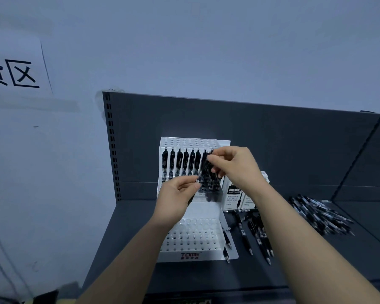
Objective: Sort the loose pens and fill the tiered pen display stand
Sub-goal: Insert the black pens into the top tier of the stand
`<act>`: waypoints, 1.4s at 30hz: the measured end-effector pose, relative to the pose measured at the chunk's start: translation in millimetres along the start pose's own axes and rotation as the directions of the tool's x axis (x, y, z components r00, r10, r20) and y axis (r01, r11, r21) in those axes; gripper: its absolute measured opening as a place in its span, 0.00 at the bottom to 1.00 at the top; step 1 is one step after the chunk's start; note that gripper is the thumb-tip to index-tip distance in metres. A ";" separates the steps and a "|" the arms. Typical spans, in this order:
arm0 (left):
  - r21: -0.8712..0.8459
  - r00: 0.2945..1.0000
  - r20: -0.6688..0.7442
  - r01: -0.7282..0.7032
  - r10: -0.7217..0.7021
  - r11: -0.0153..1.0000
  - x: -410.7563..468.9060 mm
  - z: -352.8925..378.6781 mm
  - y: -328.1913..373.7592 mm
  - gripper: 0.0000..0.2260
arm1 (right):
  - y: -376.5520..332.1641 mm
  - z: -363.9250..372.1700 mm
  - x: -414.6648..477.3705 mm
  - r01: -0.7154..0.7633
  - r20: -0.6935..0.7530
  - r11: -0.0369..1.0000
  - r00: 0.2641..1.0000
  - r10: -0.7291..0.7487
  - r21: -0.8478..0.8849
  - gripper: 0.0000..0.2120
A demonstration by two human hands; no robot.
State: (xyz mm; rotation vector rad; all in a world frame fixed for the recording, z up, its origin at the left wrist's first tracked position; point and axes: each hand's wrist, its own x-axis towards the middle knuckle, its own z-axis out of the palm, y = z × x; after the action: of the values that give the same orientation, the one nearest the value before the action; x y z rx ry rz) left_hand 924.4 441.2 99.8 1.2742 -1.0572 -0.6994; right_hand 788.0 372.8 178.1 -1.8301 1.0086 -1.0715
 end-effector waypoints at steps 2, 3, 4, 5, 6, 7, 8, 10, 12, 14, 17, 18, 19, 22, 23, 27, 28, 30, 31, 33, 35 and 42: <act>0.053 0.999 -0.009 -0.042 0.042 0.998 2.7 -0.8 1.0 0.11 | -2.8 -0.3 5.8 -0.011 -0.014 0.999 1.000 0.012 0.033 0.04; 0.127 0.997 -0.026 -0.070 0.074 0.989 4.8 -3.8 -0.9 0.11 | -3.3 -1.3 10.2 -0.003 -0.065 1.000 0.998 0.005 0.031 0.03; 0.247 0.993 -0.045 -0.095 0.109 0.964 7.6 -7.7 -4.1 0.11 | -3.9 -3.3 14.3 0.011 -0.129 1.000 0.992 -0.011 0.001 0.02; 0.390 0.988 -0.058 -0.112 0.146 0.914 11.1 -12.5 -9.1 0.12 | -4.4 -5.4 18.2 0.030 -0.188 0.999 0.981 -0.036 -0.038 0.01; 0.524 0.983 -0.059 -0.115 0.171 0.844 14.6 -17.1 -13.9 0.12 | -5.0 -6.6 21.6 0.051 -0.234 0.994 0.970 -0.072 -0.093 0.03; 0.622 0.983 -0.055 -0.103 0.174 0.776 17.0 -21.3 -18.4 0.13 | -5.1 -6.8 24.6 0.073 -0.251 0.985 0.962 -0.111 -0.155 0.03; 0.686 0.986 -0.053 -0.077 0.155 0.723 18.4 -24.1 -21.5 0.13 | -5.2 -5.6 26.8 0.092 -0.243 0.968 0.959 -0.149 -0.234 0.03; 0.768 0.991 -0.042 -0.048 0.125 0.638 19.6 -27.2 -26.5 0.14 | -4.9 0.5 30.0 0.106 -0.188 0.911 0.963 -0.194 -0.398 0.05; 0.822 0.991 -0.024 -0.058 0.135 0.566 19.6 -28.7 -29.6 0.15 | -1.2 8.4 33.4 0.103 -0.131 0.842 0.971 -0.202 -0.530 0.07; 0.849 0.988 -0.009 -0.073 0.152 0.523 20.7 -29.7 -31.7 0.15 | 4.0 14.5 35.8 0.076 -0.098 0.795 0.981 -0.168 -0.602 0.09; 0.868 0.987 0.008 -0.086 0.159 0.488 22.1 -30.7 -33.4 0.15 | 10.0 21.1 36.9 0.030 -0.058 0.753 0.994 -0.090 -0.657 0.09; 0.872 0.986 0.012 -0.090 0.163 0.481 22.1 -30.9 -33.6 0.15 | 10.4 22.9 35.9 0.031 -0.043 0.731 0.996 -0.083 -0.682 0.08; 0.875 0.986 0.015 -0.094 0.168 0.475 22.0 -31.0 -33.5 0.15 | 10.3 24.6 34.8 0.038 -0.033 0.707 0.996 -0.086 -0.706 0.08; 0.881 0.985 0.023 -0.100 0.169 0.462 21.2 -31.2 -33.1 0.15 | 7.8 27.5 32.0 0.065 -0.012 0.654 0.994 -0.113 -0.754 0.08; 0.881 0.985 0.025 -0.101 0.168 0.462 21.0 -31.3 -32.9 0.16 | 7.1 27.6 32.0 0.064 -0.014 0.643 0.993 -0.115 -0.763 0.08; 0.890 0.985 0.030 -0.104 0.170 0.444 20.6 -29.8 -32.1 0.15 | 11.2 23.5 34.0 0.039 -0.041 0.621 0.993 -0.115 -0.783 0.09; 0.892 0.985 0.028 -0.102 0.171 0.440 20.3 -29.0 -31.6 0.15 | 13.8 21.5 33.0 0.046 -0.044 0.637 0.991 -0.125 -0.769 0.09; 0.893 0.985 0.023 -0.096 0.169 0.439 20.1 -26.8 -30.6 0.15 | 20.3 17.5 30.0 0.062 -0.057 0.681 0.987 -0.151 -0.730 0.11; 0.894 0.986 0.020 -0.093 0.168 0.439 19.9 -25.8 -30.1 0.15 | 23.6 16.3 28.6 0.074 -0.063 0.696 0.984 -0.169 -0.714 0.13; 0.897 0.986 0.013 -0.085 0.166 0.434 19.4 -24.7 -29.3 0.16 | 27.4 16.4 27.7 0.110 -0.054 0.716 0.978 -0.202 -0.689 0.16; 0.901 0.986 0.005 -0.076 0.166 0.426 18.6 -23.3 -28.7 0.16 | 26.9 19.0 30.1 0.140 -0.026 0.719 0.976 -0.214 -0.681 0.17; 0.916 0.986 -0.027 -0.043 0.167 0.400 18.7 -15.1 -24.7 0.15 | 25.5 9.9 42.7 0.169 0.015 0.714 0.976 -0.217 -0.679 0.16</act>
State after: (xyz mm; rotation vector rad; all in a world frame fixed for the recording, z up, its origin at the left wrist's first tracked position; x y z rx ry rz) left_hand 948.7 425.9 80.8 2.1370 -1.4855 0.1812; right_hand 805.0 326.9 164.8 -2.5534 1.4014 -0.9475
